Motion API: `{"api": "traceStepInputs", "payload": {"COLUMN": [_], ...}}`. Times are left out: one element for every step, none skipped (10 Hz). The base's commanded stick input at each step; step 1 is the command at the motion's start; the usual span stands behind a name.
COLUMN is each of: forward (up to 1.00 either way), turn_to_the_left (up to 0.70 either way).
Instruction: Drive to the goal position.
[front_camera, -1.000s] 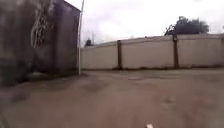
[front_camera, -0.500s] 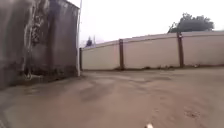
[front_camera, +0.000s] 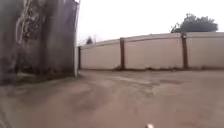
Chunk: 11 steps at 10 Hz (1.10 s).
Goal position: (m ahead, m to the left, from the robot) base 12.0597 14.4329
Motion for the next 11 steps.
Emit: {"api": "traceStepInputs", "payload": {"forward": [1.00,1.00,1.00,1.00,1.00,1.00,1.00,1.00,1.00,1.00,1.00], "turn_to_the_left": [0.00,0.00,-0.05,-0.28,0.00,0.00,0.00,0.00,0.00,0.00,0.00]}}
